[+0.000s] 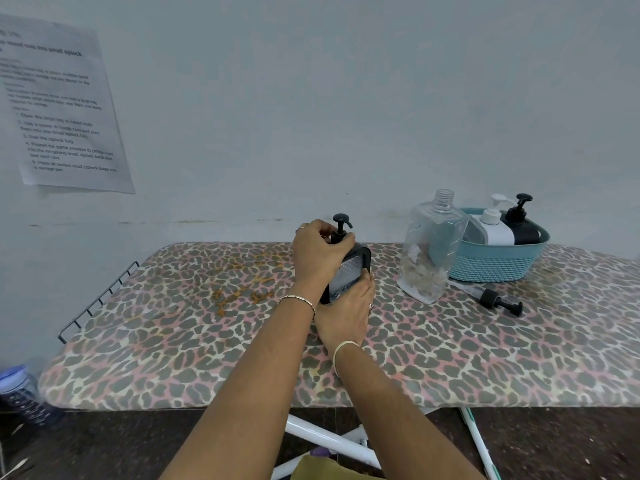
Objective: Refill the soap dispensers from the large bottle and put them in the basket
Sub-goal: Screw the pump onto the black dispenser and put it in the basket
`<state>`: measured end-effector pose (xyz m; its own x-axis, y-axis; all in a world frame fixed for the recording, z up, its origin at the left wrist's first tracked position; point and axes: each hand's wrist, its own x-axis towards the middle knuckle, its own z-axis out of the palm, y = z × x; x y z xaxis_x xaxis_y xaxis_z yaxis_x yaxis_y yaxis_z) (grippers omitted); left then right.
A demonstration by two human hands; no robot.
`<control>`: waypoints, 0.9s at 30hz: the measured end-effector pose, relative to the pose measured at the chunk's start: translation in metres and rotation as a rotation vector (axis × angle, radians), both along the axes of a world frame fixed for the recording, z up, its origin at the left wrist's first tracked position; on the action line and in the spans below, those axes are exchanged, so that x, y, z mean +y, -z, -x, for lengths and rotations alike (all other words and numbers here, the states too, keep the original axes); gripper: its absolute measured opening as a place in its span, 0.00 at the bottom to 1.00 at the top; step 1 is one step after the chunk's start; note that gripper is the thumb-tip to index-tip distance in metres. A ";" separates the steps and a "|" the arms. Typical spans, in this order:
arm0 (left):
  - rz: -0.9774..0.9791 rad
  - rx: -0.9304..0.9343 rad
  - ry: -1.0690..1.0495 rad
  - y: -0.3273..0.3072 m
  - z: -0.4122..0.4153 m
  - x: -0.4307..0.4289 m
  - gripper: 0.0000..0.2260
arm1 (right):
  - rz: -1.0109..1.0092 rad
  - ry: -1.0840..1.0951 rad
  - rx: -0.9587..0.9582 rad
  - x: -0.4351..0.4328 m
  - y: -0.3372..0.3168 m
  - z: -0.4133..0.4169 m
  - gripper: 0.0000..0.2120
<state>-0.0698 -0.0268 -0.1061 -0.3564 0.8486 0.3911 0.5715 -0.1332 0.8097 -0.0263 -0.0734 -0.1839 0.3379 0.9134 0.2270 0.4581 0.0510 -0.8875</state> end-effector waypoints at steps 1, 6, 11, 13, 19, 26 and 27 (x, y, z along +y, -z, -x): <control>0.009 -0.014 0.014 0.000 -0.001 0.000 0.09 | -0.004 0.001 -0.001 0.000 0.000 0.000 0.49; 0.040 -0.070 0.036 0.000 -0.004 -0.001 0.13 | -0.022 0.003 -0.010 -0.001 -0.002 0.001 0.48; 0.018 -0.012 -0.038 0.002 0.000 0.001 0.19 | -0.019 0.010 -0.006 -0.001 -0.001 0.001 0.49; 0.011 0.002 -0.021 0.003 0.001 0.002 0.16 | -0.016 0.009 -0.003 0.000 -0.001 0.001 0.49; 0.162 -0.053 0.203 -0.006 0.016 -0.005 0.19 | 0.007 0.009 -0.031 0.002 0.001 0.000 0.51; 0.118 0.039 0.051 -0.009 0.008 -0.009 0.24 | -0.012 0.013 -0.008 0.002 0.002 0.001 0.51; 0.106 0.040 0.050 -0.009 0.007 -0.009 0.22 | -0.011 0.015 -0.010 0.002 0.002 0.001 0.51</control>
<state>-0.0772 -0.0356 -0.0970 -0.2985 0.9022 0.3112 0.5982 -0.0772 0.7976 -0.0274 -0.0716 -0.1860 0.3495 0.9055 0.2405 0.4678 0.0537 -0.8822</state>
